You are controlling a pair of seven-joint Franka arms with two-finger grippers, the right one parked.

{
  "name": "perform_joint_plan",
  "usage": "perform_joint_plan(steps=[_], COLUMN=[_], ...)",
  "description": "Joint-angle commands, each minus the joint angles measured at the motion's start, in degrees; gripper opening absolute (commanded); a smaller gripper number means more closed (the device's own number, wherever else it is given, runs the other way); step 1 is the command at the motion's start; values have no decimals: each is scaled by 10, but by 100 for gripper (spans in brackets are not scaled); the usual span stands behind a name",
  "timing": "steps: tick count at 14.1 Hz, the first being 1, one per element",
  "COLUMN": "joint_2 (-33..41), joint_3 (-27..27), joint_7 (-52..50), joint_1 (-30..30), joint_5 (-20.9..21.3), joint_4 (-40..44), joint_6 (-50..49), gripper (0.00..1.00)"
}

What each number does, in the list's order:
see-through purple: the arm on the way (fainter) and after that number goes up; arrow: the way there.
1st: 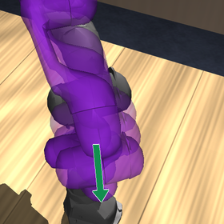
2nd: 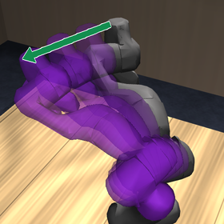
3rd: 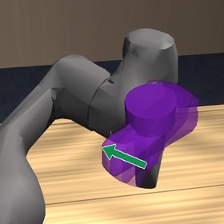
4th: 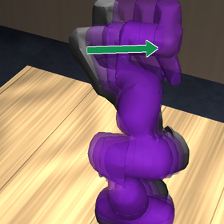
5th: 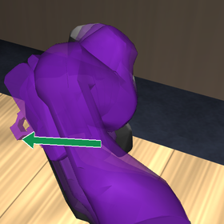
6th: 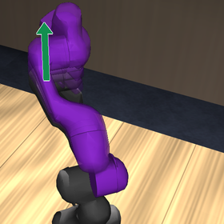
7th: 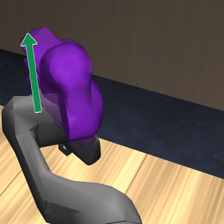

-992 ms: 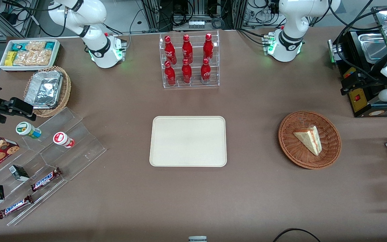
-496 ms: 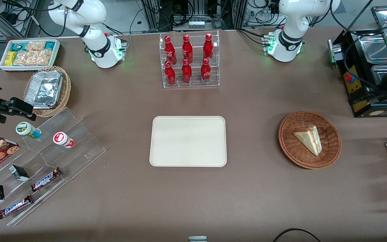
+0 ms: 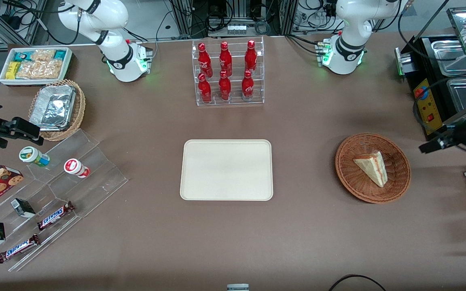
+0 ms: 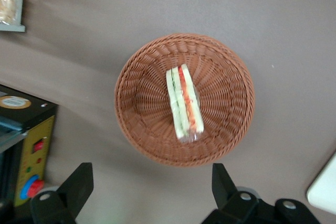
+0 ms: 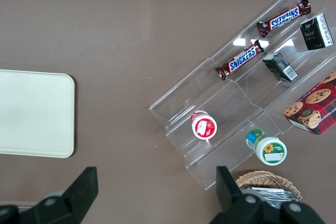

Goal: Place sandwich from basket to tray
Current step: 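Lower the left gripper over the sandwich in the wicker basket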

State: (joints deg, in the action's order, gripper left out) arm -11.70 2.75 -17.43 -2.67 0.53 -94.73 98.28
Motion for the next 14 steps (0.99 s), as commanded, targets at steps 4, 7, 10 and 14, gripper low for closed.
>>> perform_joint_plan(steps=[4,7,10,14], joint_2=[14,-5,-21,-32], joint_3=[-4,-4,-5,-5], joint_7=[-129,-218,-225,-229], joint_1=[7,28,29,25], joint_5=[5,5,25,27], joint_4=[-163,-191,-228,-286], joint_6=[194,227,265,366], gripper=[100,100,100,100])
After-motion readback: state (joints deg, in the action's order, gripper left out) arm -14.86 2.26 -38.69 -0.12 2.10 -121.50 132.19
